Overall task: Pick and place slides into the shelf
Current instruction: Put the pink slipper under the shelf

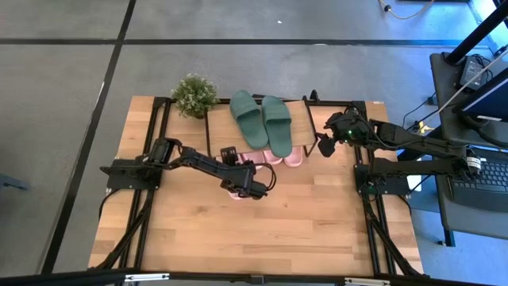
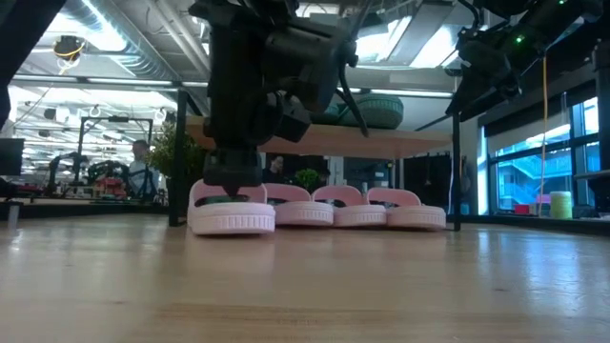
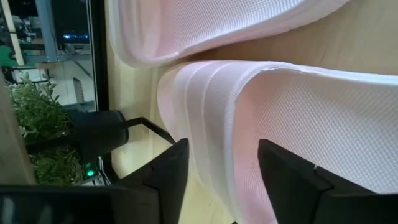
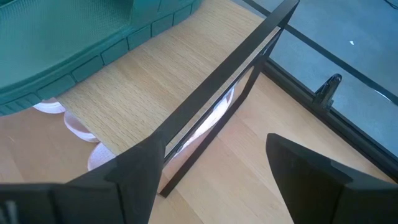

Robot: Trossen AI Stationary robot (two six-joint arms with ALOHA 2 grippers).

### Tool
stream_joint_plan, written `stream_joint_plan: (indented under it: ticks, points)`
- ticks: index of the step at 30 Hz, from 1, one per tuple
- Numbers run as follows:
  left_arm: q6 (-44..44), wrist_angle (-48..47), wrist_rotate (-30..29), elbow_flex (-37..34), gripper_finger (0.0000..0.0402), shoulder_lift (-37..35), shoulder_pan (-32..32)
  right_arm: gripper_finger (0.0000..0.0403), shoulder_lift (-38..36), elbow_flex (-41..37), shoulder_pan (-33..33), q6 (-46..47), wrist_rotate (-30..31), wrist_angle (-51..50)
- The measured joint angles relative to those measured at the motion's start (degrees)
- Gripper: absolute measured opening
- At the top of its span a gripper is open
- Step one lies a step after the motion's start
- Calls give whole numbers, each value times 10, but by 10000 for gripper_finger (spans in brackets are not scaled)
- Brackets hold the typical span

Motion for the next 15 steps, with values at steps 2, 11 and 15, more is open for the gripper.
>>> stream_joint_plan:
  ticks: [2, 11, 15]
  points:
    - [-1, 0, 1, 0, 194, 0, -1, 282, 0, 0, 0, 0, 0, 0]
    - [-34, -2, 6, 0, 213, -19, -26, 282, 0, 0, 0, 1, 0, 0]
    - [-40, -2, 53, 0, 213, -43, -41, 282, 0, 0, 0, 1, 0, 0]
